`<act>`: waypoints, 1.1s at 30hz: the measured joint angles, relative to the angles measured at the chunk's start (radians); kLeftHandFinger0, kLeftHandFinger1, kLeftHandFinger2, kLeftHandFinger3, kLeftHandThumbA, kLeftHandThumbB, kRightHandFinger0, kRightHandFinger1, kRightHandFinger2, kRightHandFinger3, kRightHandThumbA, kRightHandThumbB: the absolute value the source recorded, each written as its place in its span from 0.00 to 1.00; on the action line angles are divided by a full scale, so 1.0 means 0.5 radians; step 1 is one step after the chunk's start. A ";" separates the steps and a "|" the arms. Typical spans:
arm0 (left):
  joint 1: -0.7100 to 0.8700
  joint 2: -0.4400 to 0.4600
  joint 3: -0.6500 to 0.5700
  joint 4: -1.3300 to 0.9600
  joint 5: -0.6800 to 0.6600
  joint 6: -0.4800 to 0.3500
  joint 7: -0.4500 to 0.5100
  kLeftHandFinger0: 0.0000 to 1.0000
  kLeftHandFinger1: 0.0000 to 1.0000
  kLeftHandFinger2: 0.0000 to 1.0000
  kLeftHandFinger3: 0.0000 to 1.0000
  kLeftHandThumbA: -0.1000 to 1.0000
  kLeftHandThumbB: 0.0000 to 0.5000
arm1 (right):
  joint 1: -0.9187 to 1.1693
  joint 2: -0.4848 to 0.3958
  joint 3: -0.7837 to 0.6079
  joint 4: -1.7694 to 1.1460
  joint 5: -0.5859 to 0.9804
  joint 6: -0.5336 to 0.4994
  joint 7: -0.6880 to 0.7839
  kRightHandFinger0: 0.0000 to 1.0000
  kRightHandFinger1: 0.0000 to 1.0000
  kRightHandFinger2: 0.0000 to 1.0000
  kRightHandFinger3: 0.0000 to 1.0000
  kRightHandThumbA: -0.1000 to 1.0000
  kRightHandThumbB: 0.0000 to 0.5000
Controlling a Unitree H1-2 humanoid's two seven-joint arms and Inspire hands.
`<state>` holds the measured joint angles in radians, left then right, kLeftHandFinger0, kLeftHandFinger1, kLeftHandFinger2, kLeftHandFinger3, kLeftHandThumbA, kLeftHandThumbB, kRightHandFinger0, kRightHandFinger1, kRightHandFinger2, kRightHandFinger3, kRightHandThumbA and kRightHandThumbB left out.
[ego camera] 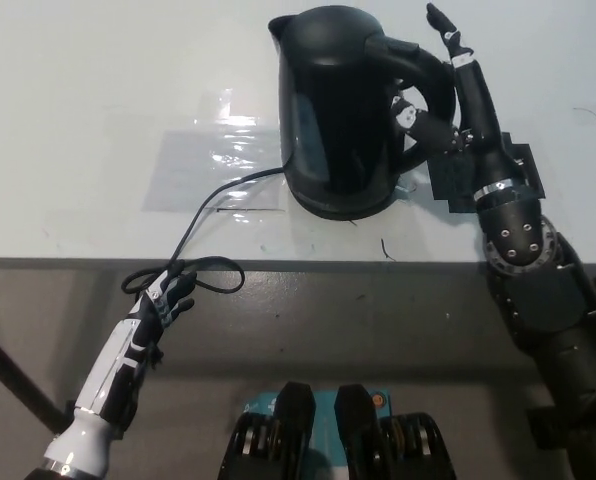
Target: A kettle and its base are kept separately on the desk infront of the robot and the robot uses its right hand to lift the kettle by its handle and places it on its base to align it correctly.
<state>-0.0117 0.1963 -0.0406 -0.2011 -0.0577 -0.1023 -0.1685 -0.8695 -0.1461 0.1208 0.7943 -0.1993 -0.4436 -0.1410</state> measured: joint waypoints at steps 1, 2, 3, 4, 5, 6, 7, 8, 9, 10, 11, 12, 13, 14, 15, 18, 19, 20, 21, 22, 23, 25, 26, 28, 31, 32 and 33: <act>0.000 0.000 0.000 0.000 0.000 0.000 0.000 1.00 1.00 1.00 1.00 1.00 0.16 | 0.005 -0.017 0.012 -0.025 0.013 0.007 0.049 1.00 1.00 1.00 1.00 0.87 1.00; 0.000 0.000 0.000 0.000 0.000 0.000 0.000 1.00 1.00 1.00 1.00 1.00 0.15 | 0.008 -0.028 0.020 -0.047 0.025 0.015 0.089 1.00 1.00 1.00 1.00 0.87 1.00; 0.000 0.000 0.000 0.000 -0.001 0.000 0.000 1.00 1.00 1.00 1.00 1.00 0.15 | 0.010 -0.036 0.028 -0.064 0.034 0.022 0.128 1.00 1.00 1.00 1.00 0.87 1.00; 0.000 0.000 0.000 0.000 -0.002 0.000 0.000 1.00 1.00 1.00 1.00 1.00 0.16 | 0.010 -0.041 0.031 -0.081 0.045 0.033 0.158 1.00 1.00 1.00 1.00 0.88 1.00; 0.000 0.000 0.000 0.000 -0.003 0.000 -0.001 1.00 1.00 1.00 1.00 1.00 0.17 | 0.011 -0.051 0.035 -0.105 0.060 0.049 0.193 1.00 1.00 1.00 1.00 0.87 1.00; 0.000 0.000 0.000 0.000 -0.004 0.000 -0.001 1.00 1.00 1.00 1.00 1.00 0.17 | 0.013 -0.058 0.036 -0.120 0.068 0.057 0.219 1.00 1.00 1.00 1.00 0.88 1.00; 0.000 0.000 0.000 0.000 -0.006 0.000 -0.001 1.00 1.00 1.00 1.00 1.00 0.18 | 0.013 -0.063 0.036 -0.139 0.079 0.066 0.252 1.00 1.00 1.00 1.00 0.89 1.00; 0.000 0.000 0.000 0.000 -0.008 0.000 -0.001 1.00 1.00 1.00 1.00 1.00 0.18 | 0.013 -0.066 0.036 -0.150 0.092 0.075 0.279 1.00 1.00 1.00 1.00 0.90 1.00; 0.000 0.000 0.000 0.000 -0.008 0.000 -0.001 1.00 1.00 1.00 1.00 1.00 0.17 | 0.013 -0.066 0.035 -0.155 0.104 0.080 0.298 1.00 1.00 1.00 1.00 0.90 1.00; 0.000 0.000 0.000 0.000 -0.008 0.000 -0.001 1.00 1.00 1.00 1.00 1.00 0.17 | 0.013 -0.066 0.033 -0.161 0.114 0.085 0.309 1.00 1.00 1.00 1.00 0.89 1.00; 0.000 0.000 0.000 0.000 -0.008 0.000 -0.001 1.00 1.00 1.00 1.00 1.00 0.17 | 0.013 -0.066 0.031 -0.168 0.123 0.091 0.328 1.00 1.00 1.00 1.00 0.89 1.00; 0.000 0.000 0.000 0.000 -0.008 0.000 -0.001 1.00 1.00 1.00 1.00 1.00 0.17 | 0.013 -0.066 0.028 -0.174 0.134 0.096 0.341 1.00 1.00 1.00 1.00 0.89 1.00; 0.000 0.000 0.000 0.000 -0.008 0.000 -0.001 1.00 1.00 1.00 1.00 1.00 0.18 | 0.014 -0.066 0.025 -0.184 0.144 0.101 0.354 1.00 1.00 1.00 1.00 0.89 1.00; 0.000 0.000 0.000 0.000 -0.009 0.000 -0.001 1.00 1.00 1.00 1.00 1.00 0.18 | 0.015 -0.066 0.022 -0.192 0.151 0.104 0.363 1.00 1.00 1.00 1.00 0.88 1.00; 0.000 0.000 0.000 0.000 -0.009 0.000 -0.001 1.00 1.00 1.00 1.00 1.00 0.18 | 0.016 -0.066 0.020 -0.198 0.156 0.107 0.372 1.00 1.00 1.00 1.00 0.87 1.00; 0.000 0.000 0.000 0.000 -0.010 0.000 -0.001 1.00 1.00 1.00 1.00 1.00 0.20 | 0.026 -0.063 -0.007 -0.247 0.224 0.147 0.439 1.00 1.00 1.00 1.00 0.91 1.00; 0.000 0.000 0.000 0.000 -0.011 0.000 -0.001 1.00 1.00 1.00 1.00 1.00 0.20 | 0.034 -0.059 -0.019 -0.274 0.250 0.164 0.466 1.00 1.00 1.00 1.00 0.90 1.00; 0.000 0.000 0.000 0.000 -0.011 0.000 -0.001 1.00 1.00 1.00 1.00 1.00 0.20 | 0.041 -0.055 -0.033 -0.295 0.277 0.181 0.485 1.00 1.00 1.00 1.00 0.90 1.00; 0.000 0.000 0.000 0.000 -0.011 0.000 -0.001 1.00 1.00 1.00 1.00 1.00 0.20 | 0.043 -0.054 -0.038 -0.303 0.285 0.187 0.491 1.00 1.00 1.00 1.00 0.90 1.00; 0.000 0.000 0.000 0.000 -0.012 0.000 -0.001 1.00 1.00 1.00 1.00 1.00 0.20 | 0.051 -0.052 -0.054 -0.328 0.308 0.208 0.513 1.00 1.00 1.00 1.00 0.90 1.00; 0.000 0.000 0.000 0.000 -0.012 0.000 -0.001 1.00 1.00 1.00 1.00 1.00 0.22 | 0.053 -0.051 -0.058 -0.339 0.319 0.217 0.519 1.00 1.00 1.00 1.00 0.90 1.00; 0.000 0.000 0.000 0.000 -0.012 0.000 -0.001 1.00 1.00 1.00 1.00 1.00 0.22 | 0.056 -0.048 -0.072 -0.371 0.343 0.234 0.541 1.00 1.00 1.00 1.00 0.90 1.00; 0.000 0.000 0.000 0.000 -0.012 0.000 -0.001 1.00 1.00 1.00 1.00 1.00 0.22 | 0.057 -0.047 -0.079 -0.394 0.358 0.243 0.549 1.00 1.00 1.00 1.00 0.90 1.00; 0.000 0.000 0.000 0.000 -0.012 0.000 -0.001 1.00 1.00 1.00 1.00 1.00 0.22 | 0.058 -0.048 -0.088 -0.423 0.369 0.255 0.555 1.00 1.00 1.00 1.00 0.91 1.00; 0.000 0.000 0.001 0.000 -0.012 0.000 -0.001 1.00 1.00 1.00 1.00 1.00 0.22 | 0.058 -0.048 -0.095 -0.443 0.370 0.260 0.554 1.00 1.00 1.00 1.00 0.92 1.00; 0.000 0.000 0.001 0.000 -0.012 0.000 -0.001 1.00 1.00 1.00 1.00 1.00 0.22 | 0.058 -0.048 -0.097 -0.445 0.369 0.260 0.552 1.00 1.00 1.00 1.00 0.92 1.00; 0.000 0.000 0.001 0.000 -0.012 0.000 -0.001 1.00 1.00 1.00 1.00 1.00 0.21 | 0.060 -0.048 -0.101 -0.447 0.368 0.260 0.547 1.00 1.00 1.00 1.00 0.93 1.00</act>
<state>-0.0118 0.1963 -0.0403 -0.2011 -0.0637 -0.1025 -0.1689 -0.8393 -0.1702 0.0705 0.5706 -0.0153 -0.3135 0.1326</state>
